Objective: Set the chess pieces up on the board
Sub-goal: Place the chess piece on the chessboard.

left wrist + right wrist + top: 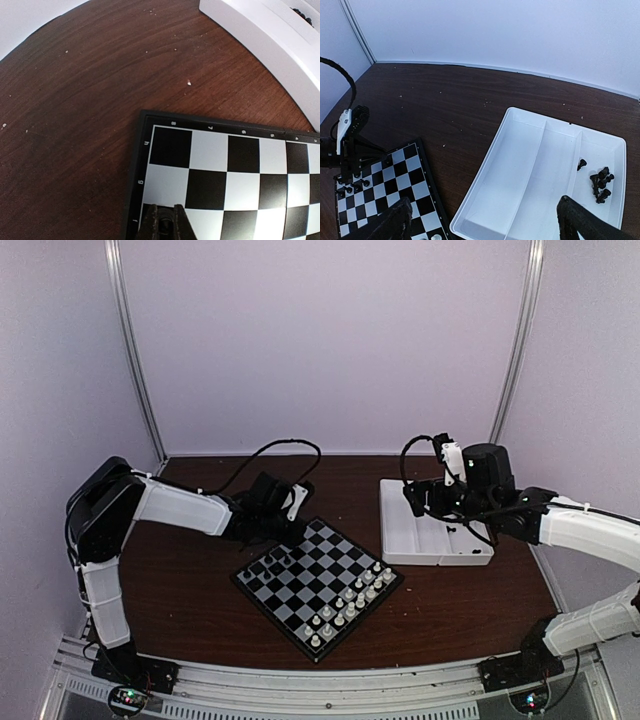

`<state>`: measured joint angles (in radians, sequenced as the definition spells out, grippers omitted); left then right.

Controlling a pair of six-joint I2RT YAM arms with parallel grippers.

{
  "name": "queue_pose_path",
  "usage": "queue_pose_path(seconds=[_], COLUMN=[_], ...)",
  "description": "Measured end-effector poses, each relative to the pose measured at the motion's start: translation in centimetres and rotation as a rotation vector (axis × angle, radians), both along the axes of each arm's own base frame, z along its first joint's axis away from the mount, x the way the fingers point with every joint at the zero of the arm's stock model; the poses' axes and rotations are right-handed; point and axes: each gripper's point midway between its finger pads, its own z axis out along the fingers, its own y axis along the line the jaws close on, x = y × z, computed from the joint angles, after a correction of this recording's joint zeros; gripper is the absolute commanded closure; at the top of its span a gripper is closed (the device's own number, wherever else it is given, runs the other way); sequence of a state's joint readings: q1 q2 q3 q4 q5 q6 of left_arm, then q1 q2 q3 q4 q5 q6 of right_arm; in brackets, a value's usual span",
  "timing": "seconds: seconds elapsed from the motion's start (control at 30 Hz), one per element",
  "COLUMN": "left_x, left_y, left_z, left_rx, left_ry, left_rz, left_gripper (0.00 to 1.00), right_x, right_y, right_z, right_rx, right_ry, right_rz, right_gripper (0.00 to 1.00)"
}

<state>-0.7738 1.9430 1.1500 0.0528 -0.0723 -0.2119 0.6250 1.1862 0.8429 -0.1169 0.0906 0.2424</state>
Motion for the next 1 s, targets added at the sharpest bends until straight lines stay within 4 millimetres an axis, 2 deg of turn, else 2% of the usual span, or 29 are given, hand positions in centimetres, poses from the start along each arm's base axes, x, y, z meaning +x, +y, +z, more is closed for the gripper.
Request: queue_pose_path(seconds=[0.2,0.33,0.53,0.77,0.87,1.0], left_x=[-0.1,-0.1,-0.1,-0.3,-0.4,-0.4], left_y=[0.1,0.2,0.3,0.6,0.8,0.9], left_z=[-0.2,-0.3,-0.4,-0.4,0.4,3.1], left_rx=[-0.003,-0.006,-0.007,0.004,0.002,-0.027], left_ry=[0.002,0.002,0.009,0.014,0.010,-0.026], left_rz=[0.007,0.009,0.019,0.026,0.027,0.031], left_gripper=[0.94,0.77,0.64,0.43,0.34,0.21], right_x=[0.1,0.1,0.1,0.1,0.2,0.2], right_y=[0.0,0.0,0.0,0.0,-0.2,-1.1], right_z=[-0.3,-0.4,-0.4,-0.4,-0.6,-1.3], right_rx=[-0.003,-0.004,-0.003,-0.004,-0.008,-0.027], right_ry=[0.006,0.009,0.010,0.012,0.018,0.047], right_rz=[-0.002,0.000,0.002,0.001,-0.005,-0.031], right_gripper=[0.00,0.00,0.00,0.00,0.00,0.02])
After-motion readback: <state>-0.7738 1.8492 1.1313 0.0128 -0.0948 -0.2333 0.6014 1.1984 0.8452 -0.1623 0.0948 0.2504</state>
